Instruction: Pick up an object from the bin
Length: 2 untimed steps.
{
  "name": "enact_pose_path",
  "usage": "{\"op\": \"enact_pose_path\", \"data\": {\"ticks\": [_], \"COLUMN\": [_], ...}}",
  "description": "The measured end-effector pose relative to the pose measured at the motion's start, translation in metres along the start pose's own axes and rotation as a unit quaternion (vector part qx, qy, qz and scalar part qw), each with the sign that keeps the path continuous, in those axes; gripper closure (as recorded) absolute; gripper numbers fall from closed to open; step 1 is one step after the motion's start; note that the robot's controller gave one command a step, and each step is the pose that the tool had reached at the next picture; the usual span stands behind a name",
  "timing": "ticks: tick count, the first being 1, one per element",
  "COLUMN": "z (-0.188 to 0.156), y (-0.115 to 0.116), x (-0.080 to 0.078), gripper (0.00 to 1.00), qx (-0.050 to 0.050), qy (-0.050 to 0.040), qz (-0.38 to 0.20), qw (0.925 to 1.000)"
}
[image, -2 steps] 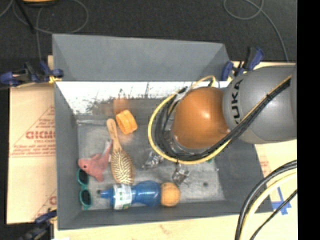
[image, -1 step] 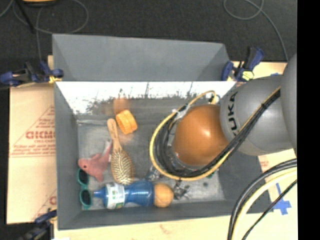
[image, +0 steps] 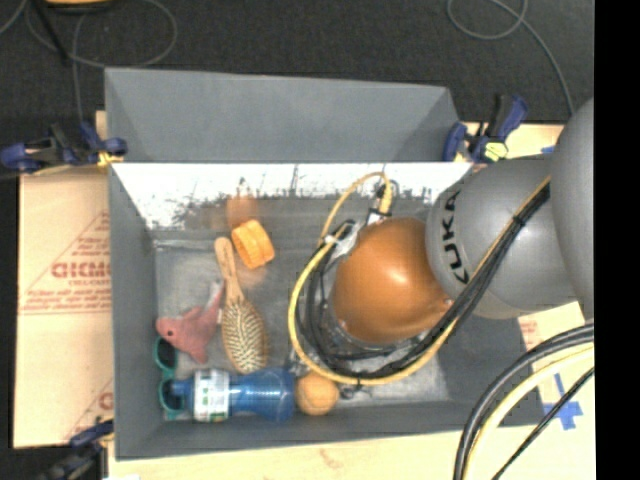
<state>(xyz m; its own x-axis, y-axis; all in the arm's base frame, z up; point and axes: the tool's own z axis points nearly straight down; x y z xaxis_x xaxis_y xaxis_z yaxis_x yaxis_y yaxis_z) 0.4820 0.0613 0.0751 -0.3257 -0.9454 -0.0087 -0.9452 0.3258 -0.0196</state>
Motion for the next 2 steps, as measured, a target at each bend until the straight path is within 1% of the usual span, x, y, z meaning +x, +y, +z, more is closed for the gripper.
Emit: {"op": "enact_pose_path", "data": {"ticks": [1,2], "z": [0.0,-0.129], "y": [0.0,-0.015], "x": [0.0,-0.01], "gripper": [1.0,1.0], "qx": [0.0,-0.01], "qy": [0.0,0.0025], "qz": [0.0,-0.02], "qw": [1.0,0.9997]}}
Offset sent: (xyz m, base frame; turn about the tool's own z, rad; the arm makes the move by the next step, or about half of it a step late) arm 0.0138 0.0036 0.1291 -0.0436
